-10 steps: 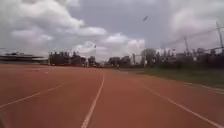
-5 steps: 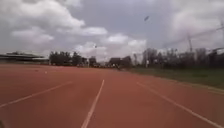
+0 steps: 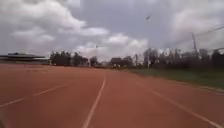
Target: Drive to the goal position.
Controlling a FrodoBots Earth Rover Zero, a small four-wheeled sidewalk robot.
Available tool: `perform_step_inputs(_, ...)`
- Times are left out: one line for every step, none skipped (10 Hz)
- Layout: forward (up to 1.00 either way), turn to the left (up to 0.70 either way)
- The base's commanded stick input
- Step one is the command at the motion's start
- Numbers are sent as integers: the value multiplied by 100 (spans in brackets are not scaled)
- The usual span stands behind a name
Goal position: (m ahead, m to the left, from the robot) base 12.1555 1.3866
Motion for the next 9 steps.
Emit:
perform_step_inputs(70,0)
perform_step_inputs(70,0)
perform_step_inputs(70,0)
perform_step_inputs(70,0)
perform_step_inputs(70,0)
perform_step_inputs(70,0)
perform_step_inputs(70,0)
perform_step_inputs(70,0)
perform_step_inputs(70,0)
